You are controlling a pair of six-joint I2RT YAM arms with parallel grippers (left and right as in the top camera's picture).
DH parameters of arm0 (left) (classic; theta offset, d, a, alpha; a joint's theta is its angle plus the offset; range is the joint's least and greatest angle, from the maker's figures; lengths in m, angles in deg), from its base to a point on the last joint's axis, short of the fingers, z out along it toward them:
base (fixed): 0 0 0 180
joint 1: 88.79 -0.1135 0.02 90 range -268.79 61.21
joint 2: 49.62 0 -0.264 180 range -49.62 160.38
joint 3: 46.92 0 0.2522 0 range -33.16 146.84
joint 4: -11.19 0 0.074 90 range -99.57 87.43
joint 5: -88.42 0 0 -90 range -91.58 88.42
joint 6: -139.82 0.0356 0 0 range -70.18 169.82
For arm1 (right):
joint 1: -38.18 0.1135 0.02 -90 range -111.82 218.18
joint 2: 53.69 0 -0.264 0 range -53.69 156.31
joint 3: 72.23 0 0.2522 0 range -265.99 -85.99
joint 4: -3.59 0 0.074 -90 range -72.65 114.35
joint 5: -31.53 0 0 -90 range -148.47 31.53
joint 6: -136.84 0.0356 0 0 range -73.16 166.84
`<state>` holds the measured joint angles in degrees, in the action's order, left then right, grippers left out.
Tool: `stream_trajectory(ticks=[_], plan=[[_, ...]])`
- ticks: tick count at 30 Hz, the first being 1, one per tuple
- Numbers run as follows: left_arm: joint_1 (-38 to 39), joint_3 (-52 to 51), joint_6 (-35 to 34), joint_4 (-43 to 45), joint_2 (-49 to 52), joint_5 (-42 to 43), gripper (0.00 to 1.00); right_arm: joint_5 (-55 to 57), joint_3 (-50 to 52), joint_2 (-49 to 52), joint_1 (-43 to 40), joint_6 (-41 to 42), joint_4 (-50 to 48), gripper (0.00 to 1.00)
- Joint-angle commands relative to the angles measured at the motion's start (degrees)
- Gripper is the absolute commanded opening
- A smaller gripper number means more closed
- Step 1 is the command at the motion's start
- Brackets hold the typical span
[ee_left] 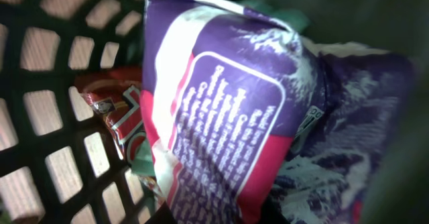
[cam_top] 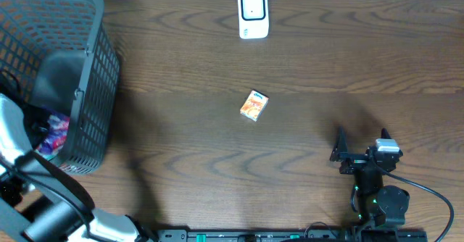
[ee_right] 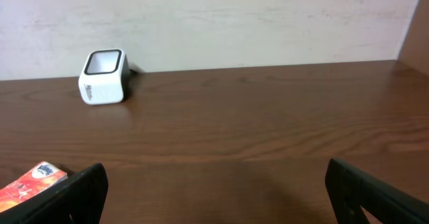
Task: Scan the item barcode
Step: 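Reach left gripper into basket and grasp the purple snack bag, then carry purple bag out and drop it beside the Kleenex pack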
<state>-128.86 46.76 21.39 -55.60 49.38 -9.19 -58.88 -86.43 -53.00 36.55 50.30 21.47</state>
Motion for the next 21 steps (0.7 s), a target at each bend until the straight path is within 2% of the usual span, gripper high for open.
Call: stream_trajectory(ticks=[1, 4, 8, 13, 15, 21], plan=[[0.0, 7.1, 0.1, 0.7, -10.2, 6.2, 0.07, 0.1, 0.1, -0.3, 0.5, 0.6, 0.2, 0.99], [0.0, 8.3, -0.4, 3.6, -16.6, 12.7, 0.07, 0.1, 0.1, -0.3, 0.5, 0.6, 0.2, 0.99], [0.9, 8.3, -5.5, 5.6, -24.6, 19.1, 0.07, 0.1, 0.1, -0.3, 0.5, 0.6, 0.2, 0.99], [6.4, 8.3, -4.2, 5.4, -31.6, 18.7, 0.07, 0.1, 0.1, -0.3, 0.5, 0.6, 0.2, 0.99], [9.3, 8.3, -1.7, 5.8, -34.6, 18.5, 0.07, 0.1, 0.1, -0.3, 0.5, 0.6, 0.2, 0.99], [17.7, 8.3, -1.6, 6.5, -40.5, 18.6, 0.07, 0.1, 0.1, -0.3, 0.5, 0.6, 0.2, 0.99]])
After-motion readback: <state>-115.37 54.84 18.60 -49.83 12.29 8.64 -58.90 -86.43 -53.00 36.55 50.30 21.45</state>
